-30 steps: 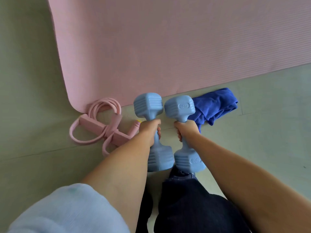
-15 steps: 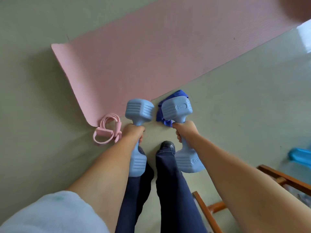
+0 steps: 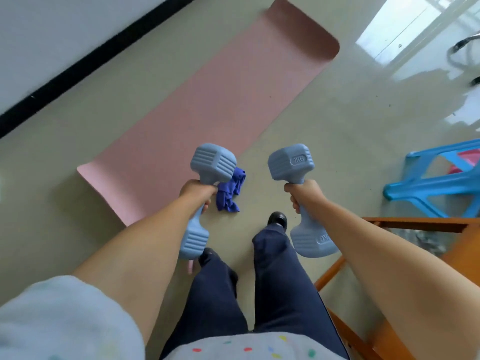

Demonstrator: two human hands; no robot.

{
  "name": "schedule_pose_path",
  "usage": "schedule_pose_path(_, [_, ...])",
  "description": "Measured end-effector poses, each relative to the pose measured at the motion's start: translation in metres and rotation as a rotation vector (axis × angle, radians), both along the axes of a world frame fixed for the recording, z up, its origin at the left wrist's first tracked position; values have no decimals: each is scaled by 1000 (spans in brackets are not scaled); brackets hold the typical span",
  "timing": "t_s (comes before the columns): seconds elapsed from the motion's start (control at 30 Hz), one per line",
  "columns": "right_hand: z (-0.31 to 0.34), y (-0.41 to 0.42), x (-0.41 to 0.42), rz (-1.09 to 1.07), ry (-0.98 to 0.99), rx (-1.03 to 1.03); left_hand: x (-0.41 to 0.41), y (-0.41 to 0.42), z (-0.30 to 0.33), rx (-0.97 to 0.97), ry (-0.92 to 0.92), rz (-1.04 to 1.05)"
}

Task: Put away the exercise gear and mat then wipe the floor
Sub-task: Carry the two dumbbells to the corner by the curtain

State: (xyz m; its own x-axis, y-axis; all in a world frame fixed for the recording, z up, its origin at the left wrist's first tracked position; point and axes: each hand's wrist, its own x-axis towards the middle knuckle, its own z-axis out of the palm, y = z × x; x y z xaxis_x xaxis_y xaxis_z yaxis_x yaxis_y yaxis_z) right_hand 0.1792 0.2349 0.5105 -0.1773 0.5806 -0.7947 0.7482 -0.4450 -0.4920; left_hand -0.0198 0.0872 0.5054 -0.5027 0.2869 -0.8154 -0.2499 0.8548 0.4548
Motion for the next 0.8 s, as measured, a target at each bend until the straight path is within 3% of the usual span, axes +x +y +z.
schedule_pose_path(0.17, [12, 64, 53, -58, 33, 2, 30, 73, 19, -3, 67, -74])
schedule_pose_path(0.43, [30, 205, 144, -179, 73, -2, 113, 234, 39, -2, 23, -208])
schedule_pose_path(0.8, [61, 388, 172, -378, 64, 79, 142, 466, 58, 116, -6, -492])
